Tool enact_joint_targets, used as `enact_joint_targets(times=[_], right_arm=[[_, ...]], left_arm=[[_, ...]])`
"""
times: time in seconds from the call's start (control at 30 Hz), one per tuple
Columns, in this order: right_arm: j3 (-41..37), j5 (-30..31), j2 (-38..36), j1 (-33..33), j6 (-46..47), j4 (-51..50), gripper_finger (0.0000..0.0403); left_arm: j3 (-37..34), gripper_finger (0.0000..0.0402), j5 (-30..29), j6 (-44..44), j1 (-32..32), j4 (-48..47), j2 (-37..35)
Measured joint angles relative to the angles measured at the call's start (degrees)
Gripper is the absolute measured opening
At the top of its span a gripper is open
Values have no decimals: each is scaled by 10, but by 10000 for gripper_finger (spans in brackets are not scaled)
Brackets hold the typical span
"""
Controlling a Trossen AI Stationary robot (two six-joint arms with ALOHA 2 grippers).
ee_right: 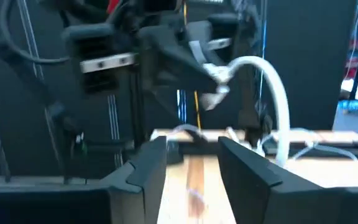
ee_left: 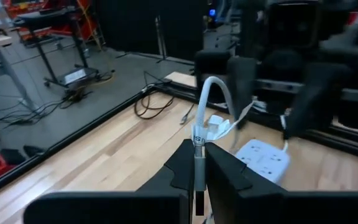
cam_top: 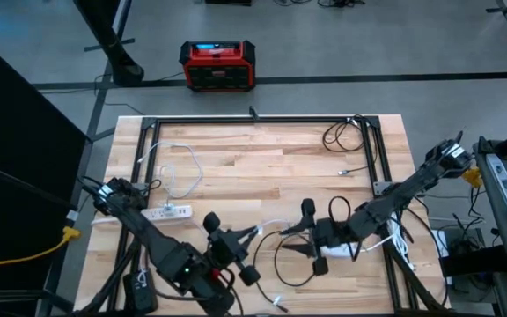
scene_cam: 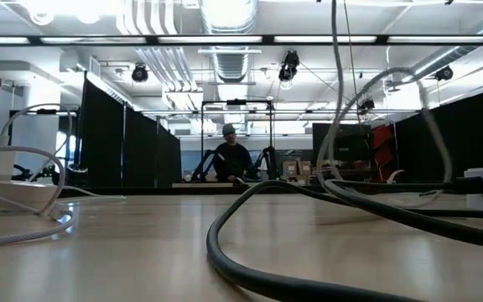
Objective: Insert USB
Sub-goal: Insert the white charger cable into the left white outlet extension
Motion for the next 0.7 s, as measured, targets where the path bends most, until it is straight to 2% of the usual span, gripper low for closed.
enact_joint_targets(times=[0.17,0.37,0.6,0.7], right_arm=[[-6,-62,3,-35,8,40,160],[6,-112,9,-69,35,59,153],[44,-125,41,-93,43,61,140],[70,-155,60,-99,45,59,135]], left_arm=[[0,12,3,17,0,29,0],[-1,12,3,17,0,35,0],[-10,12,3,17,2,43,0],[-20,12,3,18,4,53,0]])
